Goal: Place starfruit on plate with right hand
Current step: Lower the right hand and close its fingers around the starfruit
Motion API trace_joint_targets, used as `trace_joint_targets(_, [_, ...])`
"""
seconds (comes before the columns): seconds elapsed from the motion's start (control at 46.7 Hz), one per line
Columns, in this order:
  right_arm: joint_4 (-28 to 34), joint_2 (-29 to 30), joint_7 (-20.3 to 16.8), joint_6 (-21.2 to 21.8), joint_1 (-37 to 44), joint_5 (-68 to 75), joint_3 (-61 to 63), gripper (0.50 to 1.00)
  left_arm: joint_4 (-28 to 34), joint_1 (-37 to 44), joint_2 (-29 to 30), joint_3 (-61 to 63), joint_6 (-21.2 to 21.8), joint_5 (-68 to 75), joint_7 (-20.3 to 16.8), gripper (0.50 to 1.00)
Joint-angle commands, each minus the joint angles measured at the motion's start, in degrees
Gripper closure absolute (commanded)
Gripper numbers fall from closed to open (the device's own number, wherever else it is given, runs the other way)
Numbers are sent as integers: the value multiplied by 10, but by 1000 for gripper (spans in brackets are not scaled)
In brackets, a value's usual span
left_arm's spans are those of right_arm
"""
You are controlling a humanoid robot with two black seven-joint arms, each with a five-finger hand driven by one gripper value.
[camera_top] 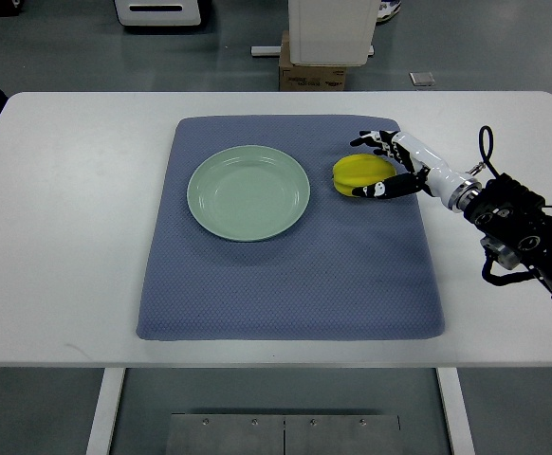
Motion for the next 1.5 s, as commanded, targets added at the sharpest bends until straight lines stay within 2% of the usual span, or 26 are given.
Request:
trace_joint_targets(0.0, [-1,1,0,-9,-1,0,0,548,-1,-1,0,0,0,0,0,500])
trace_joint_targets(0.15, [-1,1,0,-41,-2,0,-10,548,0,-1,0,0,0,0,0,500])
trace_joint_targets(0.578, [-1,2,0,-44,-1,-1,-31,548,0,0,0,0,0,0,0,500])
trace_joint_targets(0.814, [-3,3,0,-45,0,-1,-41,571,0,0,0,0,0,0,0,500])
trace_joint_targets(0.9, [-3,3,0,-45,0,-1,-42,592,0,0,0,0,0,0,0,500])
trace_joint_targets(1.092, [-3,9,0,-45,0,-3,-54,682,-1,0,0,0,0,0,0,500])
trace_joint_targets(1.328, [-7,15,0,-45,0,-4,-55,714,0,0,0,0,0,0,0,500])
trace_joint_targets(1.392, [-10,17,0,-45,0,-4,-55,747,-1,0,0,0,0,0,0,500])
trace_joint_targets(1.478, [-10,18,0,-45,3,-4,-55,839,0,0,0,0,0,0,0,500])
